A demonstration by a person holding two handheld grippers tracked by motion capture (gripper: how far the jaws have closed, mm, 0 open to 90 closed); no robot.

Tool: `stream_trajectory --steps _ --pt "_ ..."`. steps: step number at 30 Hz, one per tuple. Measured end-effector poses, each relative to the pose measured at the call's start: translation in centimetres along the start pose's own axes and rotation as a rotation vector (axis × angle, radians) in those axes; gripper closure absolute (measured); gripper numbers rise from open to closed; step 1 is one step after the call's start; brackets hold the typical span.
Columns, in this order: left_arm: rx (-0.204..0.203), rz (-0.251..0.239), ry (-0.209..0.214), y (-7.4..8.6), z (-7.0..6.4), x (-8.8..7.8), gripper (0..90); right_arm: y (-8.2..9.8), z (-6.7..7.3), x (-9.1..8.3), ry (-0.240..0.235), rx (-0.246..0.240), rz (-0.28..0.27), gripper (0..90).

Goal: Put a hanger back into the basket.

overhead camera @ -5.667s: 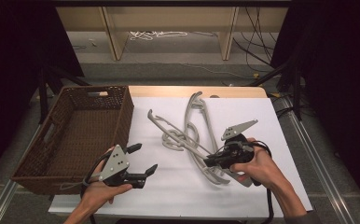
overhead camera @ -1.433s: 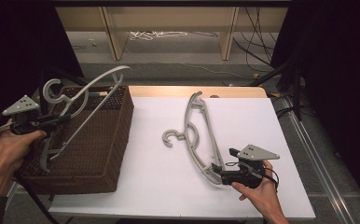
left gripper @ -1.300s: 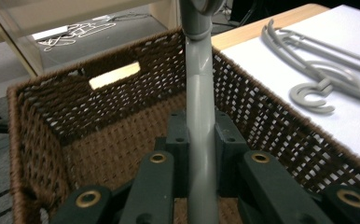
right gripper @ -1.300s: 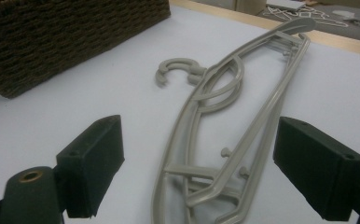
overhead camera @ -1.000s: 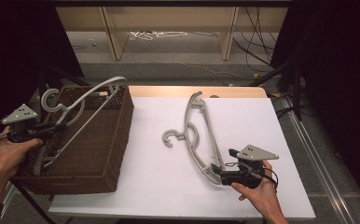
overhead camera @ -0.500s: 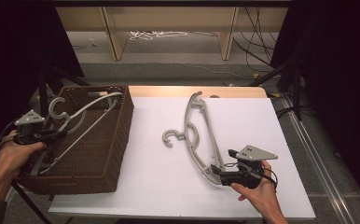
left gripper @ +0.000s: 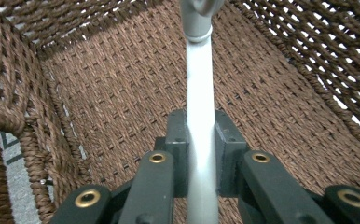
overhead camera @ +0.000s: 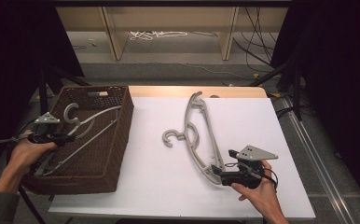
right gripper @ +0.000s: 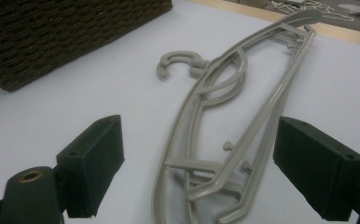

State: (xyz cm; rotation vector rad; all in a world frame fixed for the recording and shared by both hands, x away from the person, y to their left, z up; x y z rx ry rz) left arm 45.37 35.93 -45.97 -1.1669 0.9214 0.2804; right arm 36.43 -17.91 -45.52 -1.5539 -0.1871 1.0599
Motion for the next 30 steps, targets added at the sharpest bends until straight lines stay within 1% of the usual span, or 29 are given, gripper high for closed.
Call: stream_trajectory --steps 1,4,5,6,7,8,10,11,12,14,16,17,18,19,20,21,22,23,24,25,26,27,28,29,30 --pt "-0.016 0.017 0.003 0.2 0.0 0.2 79.1 0.0 0.0 0.0 -0.001 0.0 0.001 17.1" --pt "-0.023 0.012 -0.009 0.3 0.1 0.4 79.0 0.0 0.1 0.0 -0.004 0.004 0.003 17.1" --pt "-0.021 0.03 -0.003 0.5 0.1 0.5 78.9 0.1 0.2 0.1 -0.012 0.01 0.009 17.1" --pt "-0.036 0.038 -0.006 0.6 0.1 0.7 78.8 0.1 0.2 0.1 -0.009 0.004 0.006 17.1" --pt "-0.052 0.041 -0.009 0.8 0.3 0.7 78.5 0.1 0.2 0.1 -0.013 0.01 0.01 17.1" --pt "-0.06 0.038 -0.008 0.8 0.5 0.7 78.3 0.1 0.1 0.1 -0.009 0.002 0.005 17.1" --pt "-0.059 0.038 -0.01 0.8 0.5 0.7 78.1 0.0 0.1 0.3 -0.007 -0.004 -0.01 17.1" --pt "-0.062 0.038 -0.014 0.8 0.5 0.7 77.6 0.1 0.1 0.1 -0.007 0.0 0.006 17.1" --pt "-0.071 0.035 -0.028 0.8 0.7 0.8 76.7 0.1 0.0 0.1 0.002 -0.004 0.011 17.1" --pt "-0.083 0.042 -0.053 0.9 1.2 0.9 75.1 0.1 0.1 0.2 0.001 -0.003 0.011 17.1" --pt "-0.109 0.049 -0.078 0.9 1.5 1.0 73.5 0.1 0.1 0.2 0.002 -0.003 0.012 17.1" --pt "-0.109 0.049 -0.078 0.9 1.5 1.0 72.1 0.1 0.1 0.2 0.002 -0.003 0.012 17.1" --pt "-0.132 0.047 -0.086 1.0 1.5 1.1 72.1 0.2 0.1 0.2 0.0 -0.003 0.012 17.1" --pt "-0.136 0.036 -0.105 1.1 1.7 1.3 70.7 0.1 0.1 0.3 -0.006 -0.002 0.003 17.1" --pt "-0.136 0.036 -0.105 1.1 1.7 1.3 70.3 0.1 0.2 0.3 -0.01 0.008 0.008 17.1" --pt "-0.149 0.054 -0.104 1.1 1.9 1.2 69.7 0.2 0.1 0.3 -0.005 0.0 0.004 17.1" --pt "-0.15 0.053 -0.116 1.1 2.0 1.1 69.1 0.2 0.0 0.2 -0.004 -0.002 0.004 17.1" --pt "-0.147 0.042 -0.122 1.1 2.1 1.1 68.5 0.2 0.1 0.2 -0.006 0.01 0.008 17.1" --pt "-0.155 0.044 -0.132 1.1 2.2 0.9 66.8 0.2 0.0 0.3 -0.003 -0.002 0.005 17.1" --pt "-0.17 0.052 -0.15 1.1 2.4 0.8 63.6 0.1 0.1 0.4 -0.01 0.0 -0.004 17.1" --pt "-0.186 0.05 -0.16 1.1 2.5 0.6 59.6 0.2 0.1 0.4 -0.01 -0.005 0.005 17.1" --pt "-0.186 0.05 -0.16 1.1 2.5 0.6 57.0 0.2 0.1 0.4 -0.01 -0.005 0.005 17.1" --pt "-0.211 0.041 -0.189 1.0 2.7 0.2 53.3 0.2 0.0 0.4 -0.004 -0.005 0.005 17.1" --pt "-0.225 0.035 -0.201 1.0 2.8 0.1 50.7 0.1 0.0 0.5 -0.01 -0.004 -0.008 17.1" --pt "-0.239 0.022 -0.21 0.9 2.7 0.0 49.1 0.1 0.0 0.5 -0.008 -0.002 -0.007 17.1"
Point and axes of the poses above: each handheld gripper's, and its own axes: x roughly forward along the jaws, y roughly out of its underside, z roughly to its left, the point moved 7 cm from there along x, roughly forward along the jaws, and after that the axes turned 4 degrees about -y, right-handed, at the moved point
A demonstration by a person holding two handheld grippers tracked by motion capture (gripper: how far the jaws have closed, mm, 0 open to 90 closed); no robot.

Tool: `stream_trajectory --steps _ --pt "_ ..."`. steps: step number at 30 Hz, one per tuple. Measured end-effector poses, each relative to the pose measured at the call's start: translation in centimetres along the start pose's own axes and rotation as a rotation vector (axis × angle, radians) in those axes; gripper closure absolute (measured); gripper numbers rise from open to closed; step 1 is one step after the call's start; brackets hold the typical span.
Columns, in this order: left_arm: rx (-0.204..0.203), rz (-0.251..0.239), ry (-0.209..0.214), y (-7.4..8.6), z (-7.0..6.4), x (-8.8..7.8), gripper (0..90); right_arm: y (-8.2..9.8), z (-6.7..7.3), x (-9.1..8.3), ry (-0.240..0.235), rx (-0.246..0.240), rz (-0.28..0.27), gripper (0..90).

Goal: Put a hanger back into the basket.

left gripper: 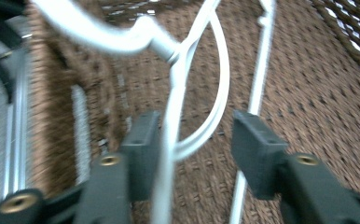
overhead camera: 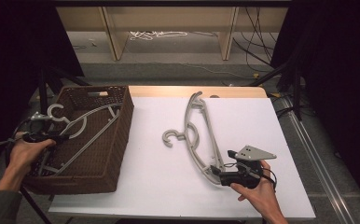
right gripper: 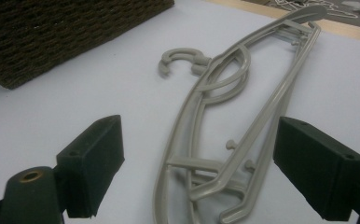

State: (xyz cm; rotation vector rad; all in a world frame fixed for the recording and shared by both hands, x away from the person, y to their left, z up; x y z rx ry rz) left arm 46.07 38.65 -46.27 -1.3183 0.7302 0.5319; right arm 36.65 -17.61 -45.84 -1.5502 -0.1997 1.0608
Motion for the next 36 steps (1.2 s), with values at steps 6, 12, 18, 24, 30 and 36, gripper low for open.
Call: stream_trajectory --steps 6,12,18,24,30,36 --pt "-0.033 -0.076 0.014 -0.9 -0.9 -2.0 34.9 0.0 0.0 0.0 0.004 -0.001 -0.002 17.1" --pt "-0.052 -0.221 0.114 -2.3 -5.1 -5.3 22.7 0.0 -0.1 -0.1 0.003 0.009 -0.006 17.0" --pt "-0.039 -0.331 0.223 -3.3 -9.7 -7.6 17.2 0.1 0.0 -0.2 0.012 0.003 -0.005 17.0" --pt "-0.003 -0.452 0.35 -3.7 -15.2 -9.7 16.3 0.0 0.1 -0.1 0.003 0.015 -0.02 17.0" --pt "0.021 -0.507 0.409 -3.5 -18.3 -10.8 16.2 -0.3 -0.1 -0.2 0.02 0.004 -0.051 17.0" --pt "0.047 -0.585 0.477 -2.7 -21.5 -11.8 16.4 -0.6 -0.1 -0.3 0.026 0.004 -0.092 17.0"
Point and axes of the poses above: each handheld gripper's, and its own axes: x roughly forward along the jaws, y roughly out of its underside, z roughly to its left, the point moved 7 cm from there along x, roughly forward along the jaws, and after that the axes turned 4 degrees about -y, right-handed, at the moved point
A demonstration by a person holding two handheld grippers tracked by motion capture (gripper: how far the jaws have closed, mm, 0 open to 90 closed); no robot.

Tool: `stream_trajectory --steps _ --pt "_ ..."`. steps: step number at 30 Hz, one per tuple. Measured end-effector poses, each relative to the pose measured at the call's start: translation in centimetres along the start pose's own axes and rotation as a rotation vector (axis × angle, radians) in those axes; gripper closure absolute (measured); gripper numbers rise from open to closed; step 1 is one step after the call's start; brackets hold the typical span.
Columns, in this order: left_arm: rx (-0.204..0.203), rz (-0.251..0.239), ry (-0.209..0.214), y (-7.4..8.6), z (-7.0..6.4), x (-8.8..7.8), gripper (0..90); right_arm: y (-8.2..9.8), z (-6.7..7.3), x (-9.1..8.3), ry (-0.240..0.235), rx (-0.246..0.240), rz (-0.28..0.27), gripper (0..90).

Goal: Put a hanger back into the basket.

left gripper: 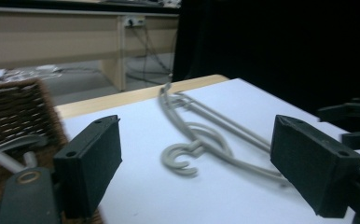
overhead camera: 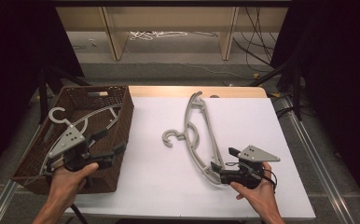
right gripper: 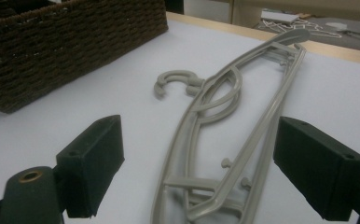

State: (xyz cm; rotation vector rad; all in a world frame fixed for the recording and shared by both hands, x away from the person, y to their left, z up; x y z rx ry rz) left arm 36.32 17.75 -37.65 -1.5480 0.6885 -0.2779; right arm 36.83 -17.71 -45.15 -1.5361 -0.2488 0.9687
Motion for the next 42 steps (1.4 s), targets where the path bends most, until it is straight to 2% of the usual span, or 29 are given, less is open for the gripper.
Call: stream_trajectory --steps 1,3,5,6,7,8,10,13,15,18,19,20,22,25,26,27,31,33,41,42 --pt "0.022 -0.002 0.001 0.3 -0.4 0.1 16.4 0.0 0.1 0.0 -0.007 0.003 -0.003 17.0" --pt "0.023 -0.008 0.006 0.5 -0.7 0.2 16.6 -0.2 0.1 0.0 -0.005 -0.005 -0.016 17.0" --pt "0.012 -0.015 0.039 1.1 -1.5 0.4 16.6 -0.2 0.2 -0.1 -0.001 -0.005 -0.02 17.0" --pt "0.012 -0.015 0.039 1.1 -1.5 0.4 16.6 -0.2 0.2 -0.1 -0.001 -0.005 -0.02 17.0" --pt "0.028 -0.016 0.043 1.6 -2.0 0.6 16.6 -0.3 0.2 0.0 -0.003 -0.01 -0.032 17.0" --pt "0.028 -0.016 0.043 1.6 -2.0 0.6 16.6 -0.3 0.2 0.0 -0.005 -0.01 -0.034 17.0" --pt "0.037 0.0 0.078 2.7 -2.9 1.0 16.6 -0.3 0.2 0.0 -0.006 -0.012 -0.039 17.0" --pt "0.063 0.008 0.095 3.6 -3.5 1.5 16.5 -0.3 0.1 0.2 -0.009 -0.011 -0.056 16.9" --pt "0.057 0.011 0.106 4.4 -3.8 1.7 16.3 -0.3 0.1 0.3 -0.015 -0.007 -0.051 16.8" --pt "0.06 0.007 0.11 4.9 -3.8 2.0 16.0 -0.2 0.1 0.3 -0.013 0.002 -0.04 16.7" --pt "0.07 0.007 0.102 5.5 -3.9 2.2 16.1 -0.3 0.0 0.5 -0.023 -0.004 -0.052 16.6" --pt "0.089 0.018 0.095 5.8 -3.9 2.1 16.0 -0.2 0.3 0.5 -0.033 0.021 -0.043 16.5" --pt "0.109 0.023 0.103 6.3 -4.1 2.1 15.9 0.0 0.4 0.5 -0.034 0.013 -0.026 16.3" --pt "0.108 0.018 0.114 6.9 -4.1 2.1 15.9 0.1 0.5 0.4 -0.035 0.01 -0.027 16.3" --pt "0.109 0.019 0.111 7.1 -4.0 2.1 15.9 -0.1 0.3 0.4 -0.02 -0.012 -0.045 16.3" --pt "0.106 0.025 0.107 7.3 -3.9 2.1 15.9 -0.1 0.5 0.4 -0.035 0.005 -0.045 16.3" --pt "0.122 0.032 0.085 7.7 -3.5 2.4 16.0 -0.2 0.4 0.3 -0.027 -0.003 -0.05 16.3" --pt "0.084 0.029 0.097 7.8 -3.4 2.4 16.0 -0.1 0.5 0.3 -0.026 0.004 -0.04 16.3" --pt "0.073 0.025 0.094 7.8 -3.3 2.3 15.9 -0.2 0.9 0.6 -0.042 0.005 -0.033 16.2" --pt "0.073 0.025 0.094 7.8 -3.3 2.3 16.0 -0.2 0.9 0.6 -0.037 -0.009 -0.026 16.2"
Point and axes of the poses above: each handheld gripper's, and its own axes: x roughly forward along the jaws, y roughly out of its underside, z roughly to its left, the point moved 7 cm from there along x, roughly forward along the jaws, and after that the axes turned 4 degrees about -y, right-handed, at the moved point
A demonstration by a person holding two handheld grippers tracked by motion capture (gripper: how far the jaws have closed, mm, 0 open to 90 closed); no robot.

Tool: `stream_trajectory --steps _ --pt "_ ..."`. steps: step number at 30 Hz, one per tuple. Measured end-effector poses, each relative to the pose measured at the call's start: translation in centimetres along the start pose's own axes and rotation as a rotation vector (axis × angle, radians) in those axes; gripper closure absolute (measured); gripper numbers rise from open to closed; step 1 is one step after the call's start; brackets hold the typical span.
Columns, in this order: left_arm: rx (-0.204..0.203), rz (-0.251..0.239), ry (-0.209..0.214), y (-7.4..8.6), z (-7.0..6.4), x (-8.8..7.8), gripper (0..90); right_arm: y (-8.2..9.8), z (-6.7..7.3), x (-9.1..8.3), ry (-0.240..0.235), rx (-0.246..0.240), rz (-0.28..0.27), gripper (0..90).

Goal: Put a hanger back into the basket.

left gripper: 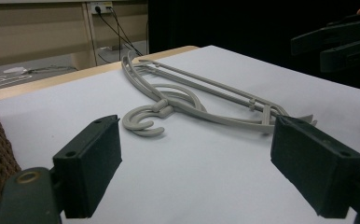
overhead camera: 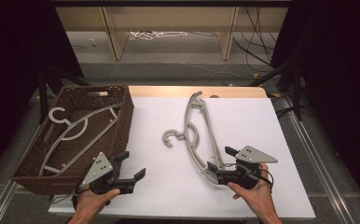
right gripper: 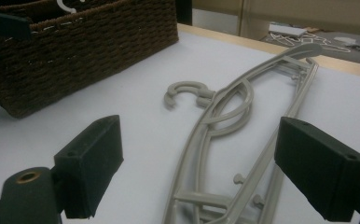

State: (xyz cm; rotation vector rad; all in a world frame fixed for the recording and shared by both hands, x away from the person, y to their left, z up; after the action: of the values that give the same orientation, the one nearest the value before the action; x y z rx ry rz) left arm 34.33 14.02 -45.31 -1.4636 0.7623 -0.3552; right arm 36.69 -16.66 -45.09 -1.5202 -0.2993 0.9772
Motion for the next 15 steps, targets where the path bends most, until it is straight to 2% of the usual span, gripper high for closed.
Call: stream_trajectory --steps 2,3,4,7,8,9,11,12,13,15 --pt "0.003 0.005 -0.007 0.0 0.0 -0.1 16.0 -0.1 0.0 0.2 0.001 -0.015 0.001 16.1" --pt "0.014 0.008 -0.002 0.0 0.0 -0.1 16.0 -0.2 0.0 0.6 0.002 -0.025 0.017 16.0" --pt "0.011 0.008 -0.003 0.1 0.0 -0.2 15.9 -0.1 0.1 0.9 0.003 -0.019 0.044 15.9" --pt "0.01 0.003 -0.003 0.1 0.0 -0.3 15.9 -0.2 0.2 2.0 0.011 -0.041 0.092 16.0" --pt "0.01 0.003 -0.003 0.1 0.0 -0.3 15.9 -0.2 0.2 2.0 0.011 -0.041 0.092 16.0" --pt "-0.004 -0.009 0.002 0.1 -0.1 -0.2 15.9 -0.5 0.4 3.1 0.013 -0.086 0.127 16.1" --pt "-0.012 -0.008 0.002 0.0 -0.1 -0.2 15.9 -0.6 0.5 4.1 0.018 -0.114 0.17 16.1" --pt "-0.012 -0.008 0.002 0.0 -0.1 -0.2 15.9 -0.6 0.5 4.1 0.018 -0.114 0.17 16.1" --pt "0.012 0.002 0.001 0.0 -0.1 -0.3 15.9 -0.5 0.8 5.5 0.017 -0.134 0.229 16.3" --pt "0.014 0.004 0.012 0.2 -0.2 -0.1 15.9 -0.1 0.9 6.8 0.02 -0.143 0.299 17.3"
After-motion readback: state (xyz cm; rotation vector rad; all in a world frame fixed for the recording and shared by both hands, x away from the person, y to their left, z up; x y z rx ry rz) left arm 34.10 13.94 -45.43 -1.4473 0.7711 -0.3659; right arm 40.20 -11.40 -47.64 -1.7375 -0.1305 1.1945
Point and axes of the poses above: each handheld gripper's, and its own axes: x roughly forward along the jaws, y roughly out of its underside, z roughly to its left, the point moved 7 cm from there along x, roughly forward along the jaws, and after that the axes turned 4 degrees about -y, right-handed, at the moved point
